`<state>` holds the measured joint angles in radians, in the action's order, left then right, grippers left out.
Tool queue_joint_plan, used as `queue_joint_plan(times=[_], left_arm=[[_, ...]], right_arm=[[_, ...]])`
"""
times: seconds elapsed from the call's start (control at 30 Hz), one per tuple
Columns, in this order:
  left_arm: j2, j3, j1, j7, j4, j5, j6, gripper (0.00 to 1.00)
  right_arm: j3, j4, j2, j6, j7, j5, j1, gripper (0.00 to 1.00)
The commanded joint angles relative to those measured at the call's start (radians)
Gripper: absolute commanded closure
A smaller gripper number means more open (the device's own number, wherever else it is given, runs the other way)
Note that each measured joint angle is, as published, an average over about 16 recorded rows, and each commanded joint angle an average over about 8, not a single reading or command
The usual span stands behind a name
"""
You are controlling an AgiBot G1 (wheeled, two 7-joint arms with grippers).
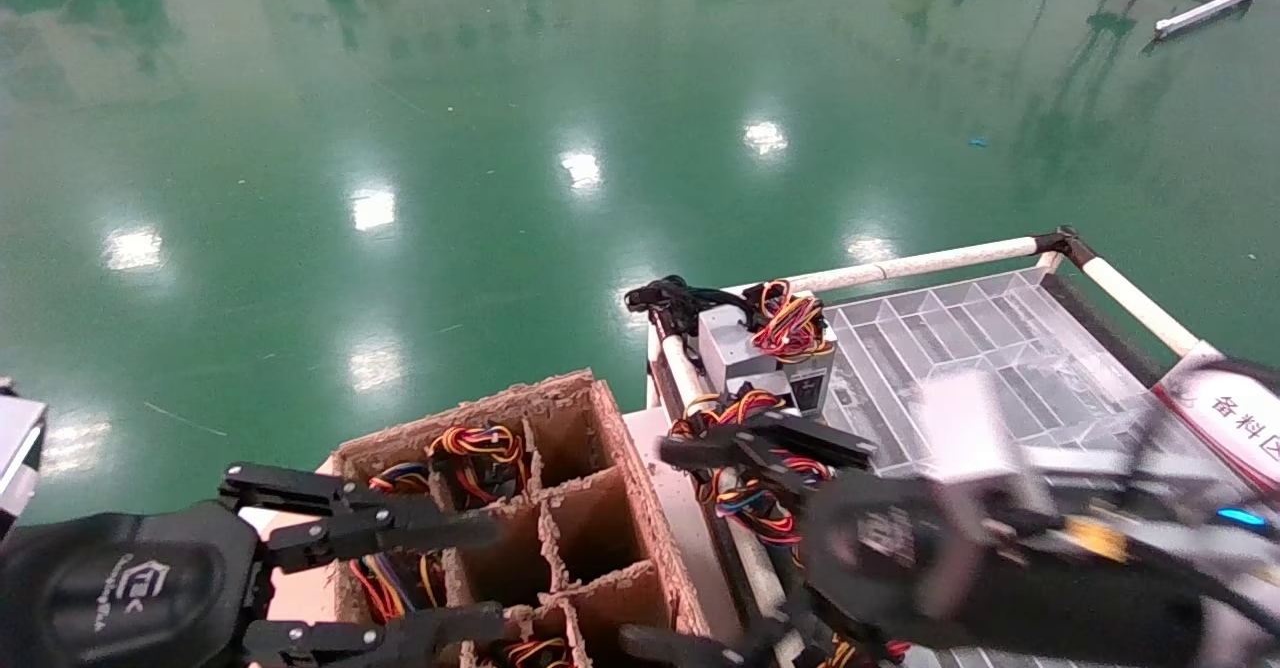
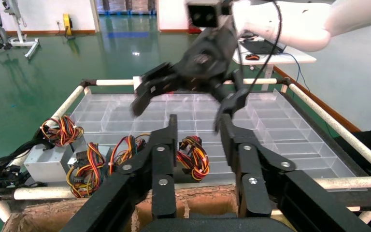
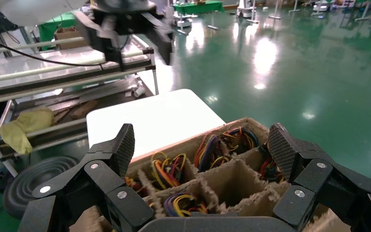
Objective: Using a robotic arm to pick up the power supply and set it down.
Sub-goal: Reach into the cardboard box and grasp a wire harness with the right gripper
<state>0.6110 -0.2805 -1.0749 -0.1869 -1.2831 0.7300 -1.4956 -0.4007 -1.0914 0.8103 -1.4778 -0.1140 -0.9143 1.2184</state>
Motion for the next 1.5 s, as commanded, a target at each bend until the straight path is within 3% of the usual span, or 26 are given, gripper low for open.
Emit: queue_joint_plan(times=[0.03,0.2,0.47,0.73,0.93,1.0,1.03,1.13,1.2,1.23,1.37,1.43,1.5], left_arm=[[0.0,0.0,0.0,0.0,0.0,0.0,0.0,1.0],[0.0,-0.001,0.0,0.0,0.0,0.0,0.0,1.0],[0.0,-0.001,0.0,0.001,0.0,-0.001,0.0,1.0],[-0.001,-0.002,0.0,0.001,0.0,-0.001,0.001,1.0],[-0.001,-0.002,-0.001,0.001,0.0,-0.001,0.001,1.0],[-0.001,-0.002,-0.001,0.001,0.0,-0.002,0.001,1.0],[-0.001,-0.002,-0.001,0.001,0.0,-0.002,0.001,1.0],[-0.001,-0.003,-0.001,0.001,0.0,-0.002,0.001,0.87],[-0.001,-0.003,-0.001,0.001,0.0,-0.002,0.001,0.68],[-0.001,-0.003,-0.001,0.001,0.0,-0.002,0.001,0.57],[-0.001,-0.003,-0.001,0.002,0.0,-0.002,0.001,0.15],[-0.001,-0.003,-0.001,0.002,0.0,-0.002,0.001,0.04],[-0.001,-0.003,-0.001,0.002,0.0,-0.002,0.001,0.01]], right_arm=[[-0.025,0.042,0.04,-0.004,0.009,-0.038,0.036,0.0],[-0.081,0.206,0.156,-0.016,0.095,-0.128,0.128,0.0],[-0.146,0.498,0.343,0.012,0.329,-0.252,0.248,0.0],[-0.183,0.737,0.501,0.14,0.565,-0.339,0.34,0.0],[-0.211,0.803,0.55,0.248,0.661,-0.355,0.369,0.01],[-0.225,0.799,0.555,0.279,0.672,-0.351,0.367,0.16],[-0.234,0.794,0.556,0.295,0.675,-0.348,0.365,0.28],[-0.264,0.773,0.558,0.345,0.673,-0.337,0.357,0.66],[-0.285,0.752,0.559,0.377,0.666,-0.326,0.349,0.9],[-0.296,0.741,0.559,0.391,0.662,-0.32,0.345,0.97],[-0.34,0.698,0.558,0.433,0.645,-0.287,0.331,1.0],[-0.363,0.68,0.558,0.45,0.638,-0.272,0.326,1.0],[-0.387,0.664,0.558,0.465,0.634,-0.26,0.324,1.0]])
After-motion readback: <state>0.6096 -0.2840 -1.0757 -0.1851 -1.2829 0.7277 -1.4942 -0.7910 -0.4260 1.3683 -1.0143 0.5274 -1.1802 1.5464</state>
